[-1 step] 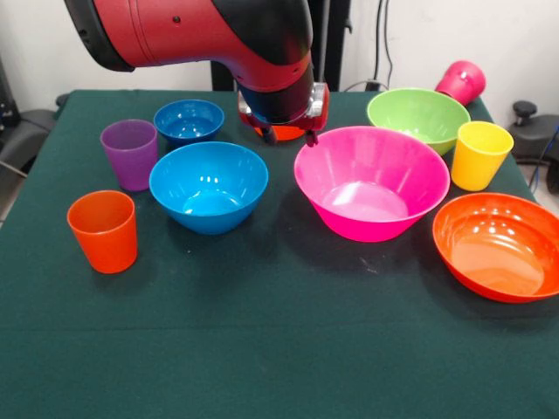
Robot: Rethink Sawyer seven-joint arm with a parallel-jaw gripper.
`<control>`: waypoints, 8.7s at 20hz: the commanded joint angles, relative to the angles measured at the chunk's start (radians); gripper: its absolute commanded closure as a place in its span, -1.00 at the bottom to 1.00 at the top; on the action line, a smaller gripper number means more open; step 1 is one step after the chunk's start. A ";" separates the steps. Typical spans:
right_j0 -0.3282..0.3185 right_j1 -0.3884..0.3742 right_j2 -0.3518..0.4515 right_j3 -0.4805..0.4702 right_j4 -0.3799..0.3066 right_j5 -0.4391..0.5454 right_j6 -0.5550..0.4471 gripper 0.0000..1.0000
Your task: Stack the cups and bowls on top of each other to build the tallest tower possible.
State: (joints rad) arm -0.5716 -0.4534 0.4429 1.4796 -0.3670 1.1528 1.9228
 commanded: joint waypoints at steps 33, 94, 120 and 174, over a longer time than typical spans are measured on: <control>-0.023 0.019 0.080 0.018 -0.046 -0.067 -0.163 -1.00; 0.045 0.046 0.026 0.039 -0.090 -0.210 -0.078 -1.00; 0.038 0.073 0.025 0.035 -0.093 -0.239 -0.093 -1.00; 0.076 0.031 -0.023 0.084 -0.099 -0.299 -0.030 -1.00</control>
State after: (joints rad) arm -0.5372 -0.4139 0.4423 1.5022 -0.3819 0.9348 1.9228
